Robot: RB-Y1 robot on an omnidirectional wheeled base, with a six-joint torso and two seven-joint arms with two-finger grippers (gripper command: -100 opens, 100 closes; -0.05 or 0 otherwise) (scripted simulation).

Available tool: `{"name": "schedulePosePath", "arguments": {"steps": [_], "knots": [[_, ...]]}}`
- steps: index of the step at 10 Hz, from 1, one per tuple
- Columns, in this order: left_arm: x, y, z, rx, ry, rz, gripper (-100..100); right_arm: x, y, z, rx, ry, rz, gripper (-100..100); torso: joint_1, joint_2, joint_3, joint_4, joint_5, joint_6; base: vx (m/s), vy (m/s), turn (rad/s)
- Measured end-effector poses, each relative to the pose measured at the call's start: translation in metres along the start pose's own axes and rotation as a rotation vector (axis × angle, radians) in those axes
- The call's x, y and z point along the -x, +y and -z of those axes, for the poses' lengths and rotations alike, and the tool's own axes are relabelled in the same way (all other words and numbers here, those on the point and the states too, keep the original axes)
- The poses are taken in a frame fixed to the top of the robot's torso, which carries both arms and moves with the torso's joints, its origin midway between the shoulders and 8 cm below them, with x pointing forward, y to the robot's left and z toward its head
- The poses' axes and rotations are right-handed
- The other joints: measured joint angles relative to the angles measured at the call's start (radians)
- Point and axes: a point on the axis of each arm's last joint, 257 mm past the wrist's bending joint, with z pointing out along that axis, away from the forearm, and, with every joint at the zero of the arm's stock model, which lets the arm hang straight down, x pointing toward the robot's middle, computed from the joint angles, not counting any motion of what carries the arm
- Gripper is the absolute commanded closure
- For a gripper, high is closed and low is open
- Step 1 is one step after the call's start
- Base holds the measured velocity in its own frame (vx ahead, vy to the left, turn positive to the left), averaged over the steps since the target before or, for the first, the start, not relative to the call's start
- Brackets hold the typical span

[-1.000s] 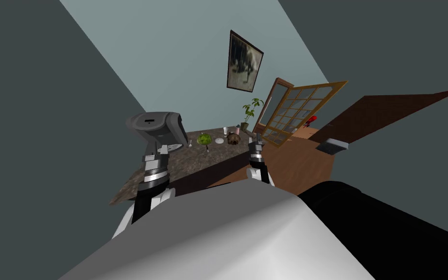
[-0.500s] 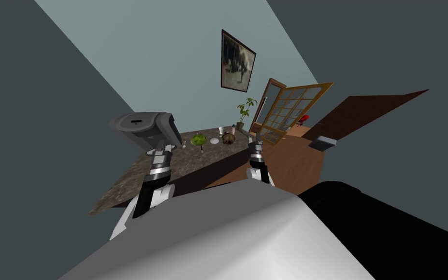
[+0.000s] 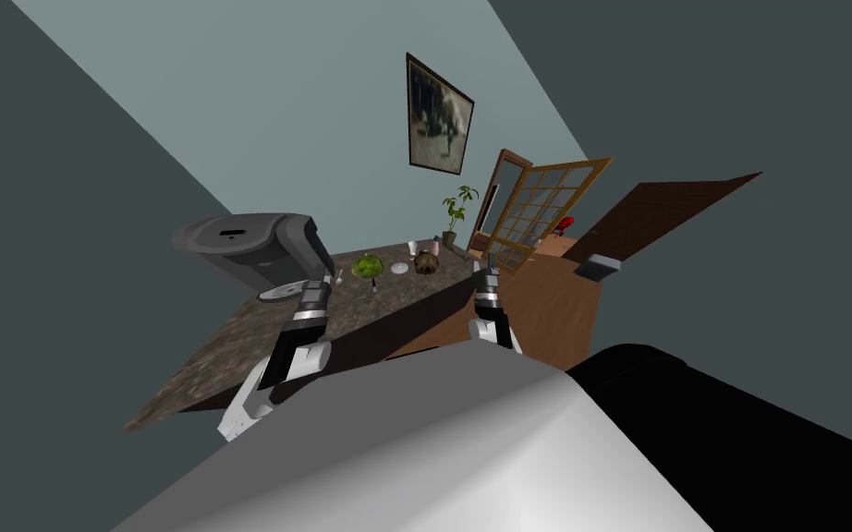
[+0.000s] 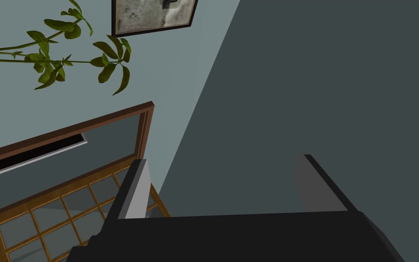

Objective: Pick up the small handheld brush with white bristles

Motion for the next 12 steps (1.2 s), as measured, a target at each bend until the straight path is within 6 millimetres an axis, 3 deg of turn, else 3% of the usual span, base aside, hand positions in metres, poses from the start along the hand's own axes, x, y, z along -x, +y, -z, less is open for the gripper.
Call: {"name": "schedulePosePath", "arguments": {"steps": [12], "knots": [[0.000, 0.101, -0.044, 0.274, 0.096, -0.115, -100, 0.000, 0.000, 0.000, 0.000, 0.000, 0.000, 0, 0.003, 0.001, 0.001, 0.000, 0.001, 0.000, -0.013, -0.042, -0.070]]}}
